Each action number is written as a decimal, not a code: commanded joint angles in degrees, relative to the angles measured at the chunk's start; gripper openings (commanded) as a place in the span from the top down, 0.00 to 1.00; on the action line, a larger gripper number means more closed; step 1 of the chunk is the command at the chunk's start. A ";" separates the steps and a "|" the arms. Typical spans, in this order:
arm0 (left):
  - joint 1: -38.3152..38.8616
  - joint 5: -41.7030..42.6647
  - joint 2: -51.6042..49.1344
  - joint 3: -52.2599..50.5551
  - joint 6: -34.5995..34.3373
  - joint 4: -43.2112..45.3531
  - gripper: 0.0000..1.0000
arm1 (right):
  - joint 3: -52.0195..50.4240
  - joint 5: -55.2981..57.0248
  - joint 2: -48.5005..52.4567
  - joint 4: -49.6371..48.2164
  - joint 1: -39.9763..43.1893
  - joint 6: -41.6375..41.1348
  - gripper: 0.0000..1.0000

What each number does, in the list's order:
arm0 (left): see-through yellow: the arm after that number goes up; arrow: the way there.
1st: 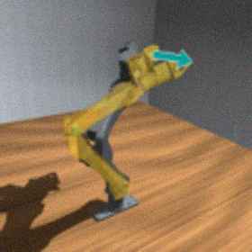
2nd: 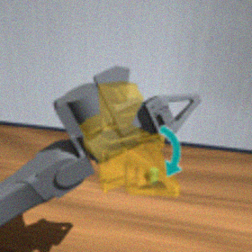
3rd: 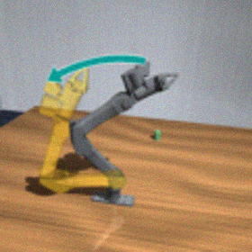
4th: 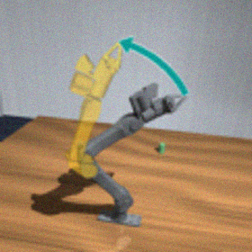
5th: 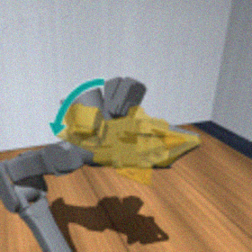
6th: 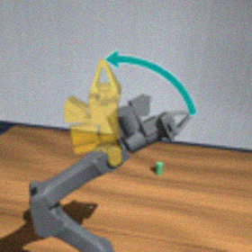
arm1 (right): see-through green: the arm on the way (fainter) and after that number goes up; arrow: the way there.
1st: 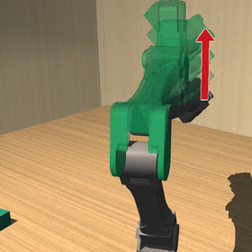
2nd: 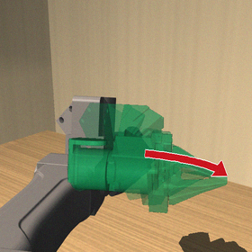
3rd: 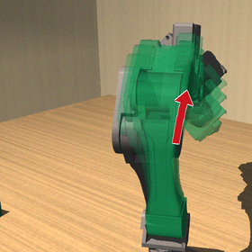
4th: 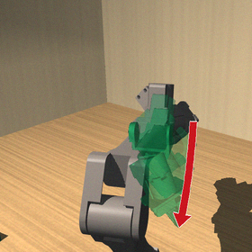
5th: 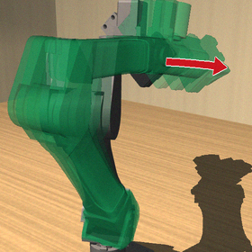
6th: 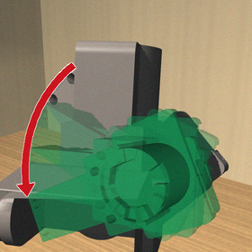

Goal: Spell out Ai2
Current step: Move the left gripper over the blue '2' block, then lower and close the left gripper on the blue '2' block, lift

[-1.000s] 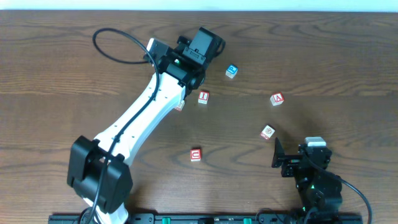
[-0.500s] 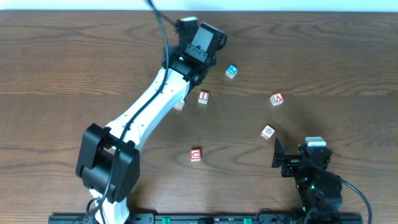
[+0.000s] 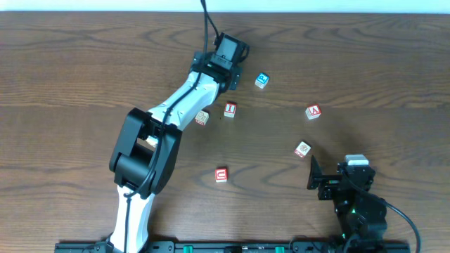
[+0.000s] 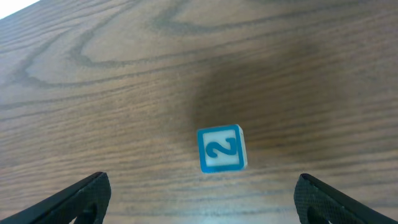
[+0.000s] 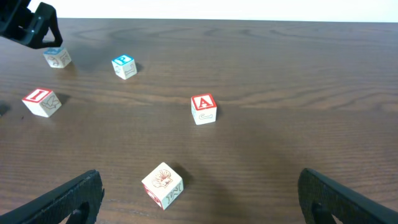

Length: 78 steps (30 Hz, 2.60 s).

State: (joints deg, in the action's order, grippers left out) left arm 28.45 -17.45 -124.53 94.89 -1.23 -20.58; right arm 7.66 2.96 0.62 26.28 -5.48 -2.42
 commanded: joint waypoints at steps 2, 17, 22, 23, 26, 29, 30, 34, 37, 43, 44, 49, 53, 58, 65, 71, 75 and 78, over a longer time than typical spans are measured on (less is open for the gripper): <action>-1.51 4.04 -0.98 0.81 -0.74 1.55 0.04 | -0.17 -0.22 -0.31 0.02 1.01 -0.74 0.01; -3.87 13.90 -2.29 0.81 -5.09 3.58 0.14 | -0.17 -0.22 -0.31 0.02 1.01 -0.74 0.01; -4.22 13.92 -4.13 0.81 -5.03 3.28 0.15 | -0.17 -0.22 -0.31 0.02 1.01 -0.74 0.01; -4.22 13.92 -4.37 0.81 -5.03 3.28 0.15 | -0.17 -0.22 -0.31 0.02 1.01 -0.74 0.01; -4.22 13.90 -4.61 0.81 -5.18 3.34 0.16 | -0.17 -0.22 -0.31 0.02 1.01 -0.74 0.01; -4.48 13.90 -4.63 0.81 -5.18 3.58 0.21 | -0.17 -0.22 -0.31 0.04 1.01 -0.74 0.01; -4.55 13.90 -4.68 0.81 -5.18 3.56 0.22 | -0.17 -0.22 -0.31 0.02 1.01 -0.74 0.01; -4.76 14.14 -4.96 0.81 -5.25 3.56 0.29 | -0.17 -0.22 -0.31 0.04 1.01 -0.74 0.01; -4.76 14.38 -5.29 0.81 -6.27 3.50 0.35 | -0.17 -0.22 -0.31 0.02 1.01 -0.74 0.01; -4.76 14.58 -5.44 0.81 -8.26 4.20 0.39 | -0.17 -0.22 -0.31 0.02 1.01 -0.74 0.01; -4.76 14.58 -5.44 0.81 -8.26 4.22 0.40 | -0.17 -0.22 -0.31 0.02 1.01 -0.74 0.01; -4.76 14.56 -5.49 0.81 -8.24 4.22 0.41 | -0.17 -0.22 -0.31 0.02 1.01 -0.74 0.01; -4.76 14.53 -5.49 0.81 -8.24 4.59 0.40 | -0.17 -0.22 -0.31 0.02 1.01 -0.74 0.01; -4.81 14.56 -5.95 0.81 -8.26 4.98 0.40 | -0.17 -0.22 -0.31 0.02 1.01 -0.74 0.01; -4.81 14.51 -7.26 0.81 -8.24 5.73 0.41 | -0.17 -0.22 -0.31 0.04 1.01 -0.74 0.01; -4.81 14.51 -7.26 0.81 -8.24 6.16 0.46 | -0.17 -0.22 -0.31 0.02 1.01 -0.74 0.01; -4.81 14.49 -7.26 0.81 -8.20 7.34 0.47 | -0.17 -0.22 -0.31 0.02 1.01 -0.74 0.01; -4.81 14.49 -7.26 0.81 -8.20 7.54 0.50 | -0.17 -0.22 -0.31 0.02 1.01 -0.74 0.01</action>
State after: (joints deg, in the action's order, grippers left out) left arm 24.03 -3.11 -131.39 94.89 -9.19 -13.15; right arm 7.66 2.96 0.62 26.28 -5.48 -2.42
